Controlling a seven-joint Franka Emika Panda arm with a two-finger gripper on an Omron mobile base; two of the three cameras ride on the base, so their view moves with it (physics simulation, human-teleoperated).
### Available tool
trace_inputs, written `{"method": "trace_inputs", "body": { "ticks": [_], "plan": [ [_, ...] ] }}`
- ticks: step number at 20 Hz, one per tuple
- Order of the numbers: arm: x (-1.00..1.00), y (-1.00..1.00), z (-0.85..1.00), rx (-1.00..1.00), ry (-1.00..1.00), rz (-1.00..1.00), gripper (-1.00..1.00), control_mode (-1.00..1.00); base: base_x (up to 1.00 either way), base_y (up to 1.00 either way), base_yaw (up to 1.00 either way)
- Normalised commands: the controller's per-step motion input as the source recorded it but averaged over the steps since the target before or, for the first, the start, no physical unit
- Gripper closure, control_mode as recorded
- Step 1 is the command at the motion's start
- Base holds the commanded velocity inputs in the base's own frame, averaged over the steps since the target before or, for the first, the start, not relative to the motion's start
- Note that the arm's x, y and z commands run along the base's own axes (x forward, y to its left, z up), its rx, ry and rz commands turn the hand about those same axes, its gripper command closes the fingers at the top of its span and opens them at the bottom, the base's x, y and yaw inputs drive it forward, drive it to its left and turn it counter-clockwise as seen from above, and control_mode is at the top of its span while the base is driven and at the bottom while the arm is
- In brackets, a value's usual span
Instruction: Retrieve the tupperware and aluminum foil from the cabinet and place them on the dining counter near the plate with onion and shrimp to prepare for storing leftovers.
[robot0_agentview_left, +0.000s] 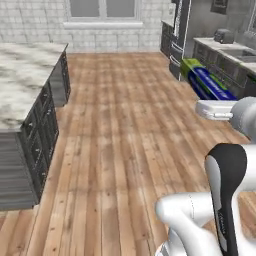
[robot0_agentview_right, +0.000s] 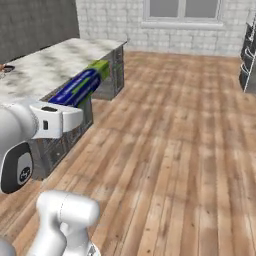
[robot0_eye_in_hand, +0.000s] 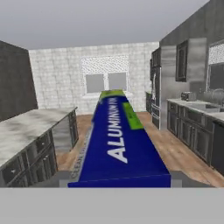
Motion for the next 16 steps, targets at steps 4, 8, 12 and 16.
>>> {"method": "trace_inputs", "body": {
  "ticks": [4, 8, 12, 16],
  "plan": [
    [0.0, 0.0, 0.0, 0.0, 0.0, 0.0, 1.0, 1.0, -0.14, 0.48, 0.9],
    [0.0, 0.0, 0.0, 0.0, 0.0, 0.0, 1.0, 1.0, 0.04, 0.6, 0.75],
    [0.0, 0.0, 0.0, 0.0, 0.0, 0.0, 1.0, 1.0, 0.66, 0.67, 0.5],
    [0.0, 0.0, 0.0, 0.0, 0.0, 0.0, 1.0, 1.0, 1.0, 0.65, 0.29]
  ]
}}
